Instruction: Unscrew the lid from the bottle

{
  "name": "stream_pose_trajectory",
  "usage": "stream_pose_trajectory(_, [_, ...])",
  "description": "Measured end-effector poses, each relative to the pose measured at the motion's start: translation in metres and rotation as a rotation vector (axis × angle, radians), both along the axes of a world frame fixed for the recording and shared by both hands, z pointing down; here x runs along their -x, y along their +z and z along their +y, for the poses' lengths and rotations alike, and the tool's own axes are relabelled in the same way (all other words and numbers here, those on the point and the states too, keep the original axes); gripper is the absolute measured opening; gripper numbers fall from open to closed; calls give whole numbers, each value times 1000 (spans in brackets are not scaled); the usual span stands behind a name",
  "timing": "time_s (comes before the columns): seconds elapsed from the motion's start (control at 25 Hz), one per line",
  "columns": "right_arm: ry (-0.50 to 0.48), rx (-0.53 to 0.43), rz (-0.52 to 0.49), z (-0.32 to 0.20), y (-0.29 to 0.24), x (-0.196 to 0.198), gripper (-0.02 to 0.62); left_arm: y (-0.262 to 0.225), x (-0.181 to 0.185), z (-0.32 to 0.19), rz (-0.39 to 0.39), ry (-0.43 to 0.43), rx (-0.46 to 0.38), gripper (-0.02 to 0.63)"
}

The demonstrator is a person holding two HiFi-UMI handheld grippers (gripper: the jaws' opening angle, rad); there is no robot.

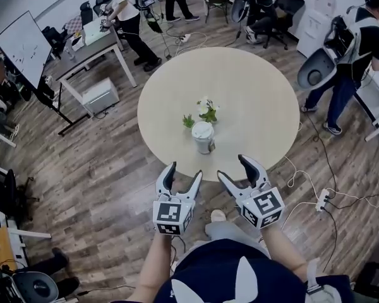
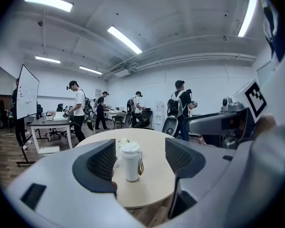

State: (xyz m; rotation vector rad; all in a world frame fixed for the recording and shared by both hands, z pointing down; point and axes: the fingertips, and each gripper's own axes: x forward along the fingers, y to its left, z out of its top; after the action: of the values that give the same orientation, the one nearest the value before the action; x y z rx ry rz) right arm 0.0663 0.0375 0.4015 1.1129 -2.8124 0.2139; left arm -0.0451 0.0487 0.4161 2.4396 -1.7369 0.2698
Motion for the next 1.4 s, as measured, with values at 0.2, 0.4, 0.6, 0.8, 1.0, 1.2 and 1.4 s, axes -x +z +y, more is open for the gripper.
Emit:
stream_pose_trajectory(0.2, [-44, 56, -1, -31, 14, -3, 325, 22, 5, -27, -23, -38, 44, 321])
stream_pose_trajectory(0.4, [-105, 89, 3, -54, 21, 0, 371, 37, -1, -49, -61, -57, 85, 327])
stream_pose_trajectory(0.6, [-148, 112, 27, -68, 28, 8, 370, 62, -8, -57, -110, -20, 147, 327])
stream_pose_trajectory(0.8, [-157, 154, 70, -79, 41, 23, 365, 96, -10, -68, -128, 11, 233, 327])
stream_pose_trajectory(1.0, [-157, 197, 114, -93, 56, 39, 368, 121, -4, -84, -126, 34, 305, 327])
stream_pose_trajectory(1.2, [-169, 277, 142, -108, 74, 60, 433, 140, 8, -96, -127, 62, 381, 325])
stream_pose_trajectory(1.4, [-157, 290, 190, -125, 88, 70, 436, 159, 1, -108, -138, 141, 435, 325])
